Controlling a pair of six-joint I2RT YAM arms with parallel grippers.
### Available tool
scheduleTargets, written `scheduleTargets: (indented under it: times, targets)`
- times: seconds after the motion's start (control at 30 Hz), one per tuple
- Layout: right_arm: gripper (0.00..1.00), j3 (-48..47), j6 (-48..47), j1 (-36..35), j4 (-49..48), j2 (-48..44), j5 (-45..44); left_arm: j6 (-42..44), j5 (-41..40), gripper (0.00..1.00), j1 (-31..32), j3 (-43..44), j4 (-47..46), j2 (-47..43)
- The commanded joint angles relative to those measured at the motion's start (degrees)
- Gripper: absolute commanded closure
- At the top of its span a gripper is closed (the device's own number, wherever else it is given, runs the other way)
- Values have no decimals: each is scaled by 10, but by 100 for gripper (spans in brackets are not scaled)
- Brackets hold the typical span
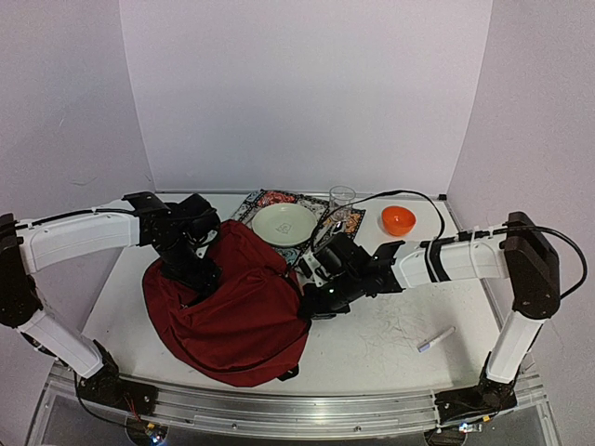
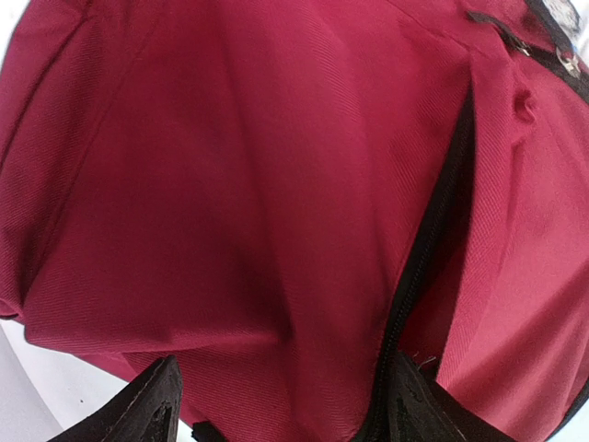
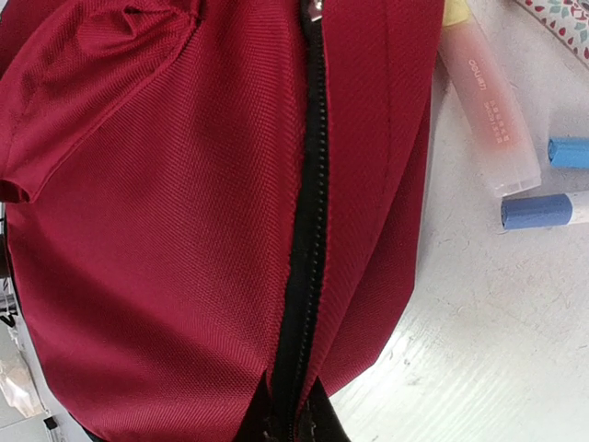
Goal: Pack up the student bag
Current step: Rotate the student bag at the center of the board.
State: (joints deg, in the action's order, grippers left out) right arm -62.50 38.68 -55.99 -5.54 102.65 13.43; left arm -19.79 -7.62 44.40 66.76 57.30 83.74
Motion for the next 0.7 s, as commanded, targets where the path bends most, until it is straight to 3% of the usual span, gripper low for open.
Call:
scheduleTargets:
  times: [0.0, 0.13, 0.3, 0.37, 0.47, 0.53, 0.67]
  targets:
    - [96, -18, -13, 0, 36, -5, -16, 39, 29, 21, -2, 23, 15, -13]
    - [100, -23, -17, 0, 37, -2, -16, 42, 7, 21, -2, 18, 15, 11]
    - [100, -20, -26, 0, 43, -7, -24, 19, -81, 32, -3, 39, 17, 48]
    - [100, -18, -36, 0, 52, -11, -36, 11, -116, 44, -3, 51, 20, 55]
    - [100, -18, -52, 5, 80, -19, -60, -8, -145, 82, -3, 59, 33, 57]
    - [100, -18, -58, 15, 88, -22, -66, -24, -151, 99, -3, 61, 47, 48]
    - [100, -22, -69, 48, 98, -13, -70, -64, -141, 100, -3, 63, 81, 14]
